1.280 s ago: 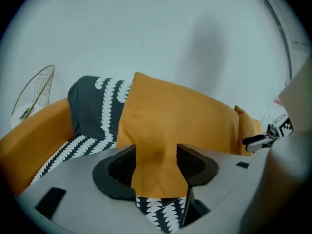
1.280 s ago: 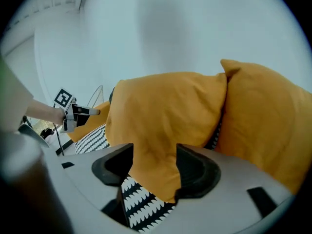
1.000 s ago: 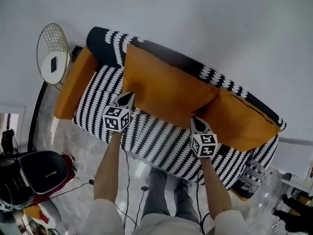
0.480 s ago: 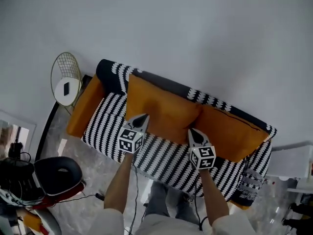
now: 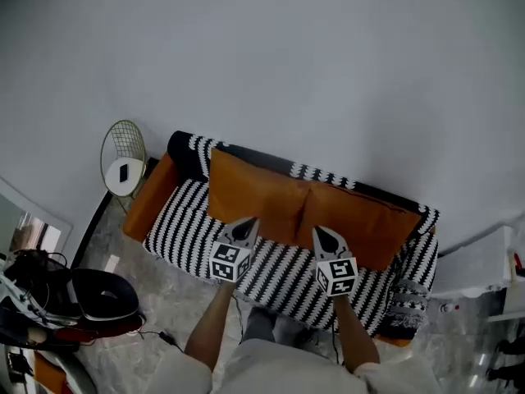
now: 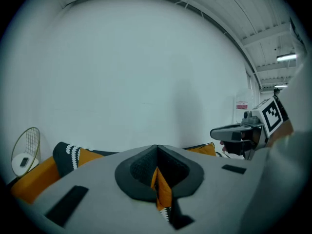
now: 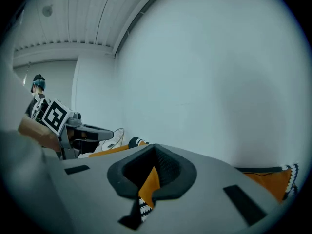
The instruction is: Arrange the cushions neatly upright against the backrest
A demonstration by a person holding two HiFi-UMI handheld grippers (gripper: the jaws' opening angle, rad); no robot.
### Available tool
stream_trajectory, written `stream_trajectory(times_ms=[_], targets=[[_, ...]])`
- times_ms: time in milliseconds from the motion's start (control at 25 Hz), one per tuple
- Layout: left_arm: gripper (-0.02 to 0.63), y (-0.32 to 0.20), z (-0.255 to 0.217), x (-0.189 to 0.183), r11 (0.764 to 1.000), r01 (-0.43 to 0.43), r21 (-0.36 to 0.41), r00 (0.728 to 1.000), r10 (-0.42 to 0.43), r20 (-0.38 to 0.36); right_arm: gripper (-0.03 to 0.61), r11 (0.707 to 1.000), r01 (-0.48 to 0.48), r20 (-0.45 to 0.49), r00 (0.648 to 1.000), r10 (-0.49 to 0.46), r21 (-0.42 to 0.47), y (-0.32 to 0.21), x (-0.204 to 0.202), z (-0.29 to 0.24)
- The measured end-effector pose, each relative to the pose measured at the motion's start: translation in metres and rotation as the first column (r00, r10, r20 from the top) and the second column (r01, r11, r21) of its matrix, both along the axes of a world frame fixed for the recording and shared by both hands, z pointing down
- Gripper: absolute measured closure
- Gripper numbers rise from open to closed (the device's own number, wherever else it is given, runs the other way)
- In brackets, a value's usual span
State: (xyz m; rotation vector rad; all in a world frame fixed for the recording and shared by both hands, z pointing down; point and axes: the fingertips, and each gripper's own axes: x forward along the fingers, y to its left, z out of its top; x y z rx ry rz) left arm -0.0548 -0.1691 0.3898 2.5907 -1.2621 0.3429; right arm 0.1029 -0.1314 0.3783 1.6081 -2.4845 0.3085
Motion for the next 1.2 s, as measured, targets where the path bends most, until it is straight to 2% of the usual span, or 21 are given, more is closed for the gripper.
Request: stream_trajectory(times_ms=[120,280,520,800,1200], targets=[[0.584,0.039,-0.017,0.025,1.0,-0.006,0.012,1.0,0.006,-0.027,0.551,1.0,-0.007,0.004,1.0,0.007,0.011,0.04,0.021,-0.014],[0.584,0.084,-0.035,0.059,0.999,-0.03,0.042,0.999,0.031,-0.016,0.551,1.0,-0.009,0.015,1.0,0.009,0.028,0.085,0.041,-0.029],[0.584,0.121,-0.043,0.089,0.999,-0.01,0.041,0.996,0.013,-0.088,0.551,0.999,-0.003,0.015,1.0,0.002,0.054,0.124,0.062,-0.044],[0.584,0.128,-0.056,0.096,0.998,0.018,0.065,0.997,-0.013,-0.076,0.551,0.997,0.023,0.03,0.999,-0.025,0.077,0.13,0.07,-0.057],[0.584,0.139,-0.063,0.103,0.996,0.032,0.086,0.996,-0.024,-0.086,0.551,0.994,0.063,0.032,0.997,-0.066,0.088,0.128,0.061,-0.066]])
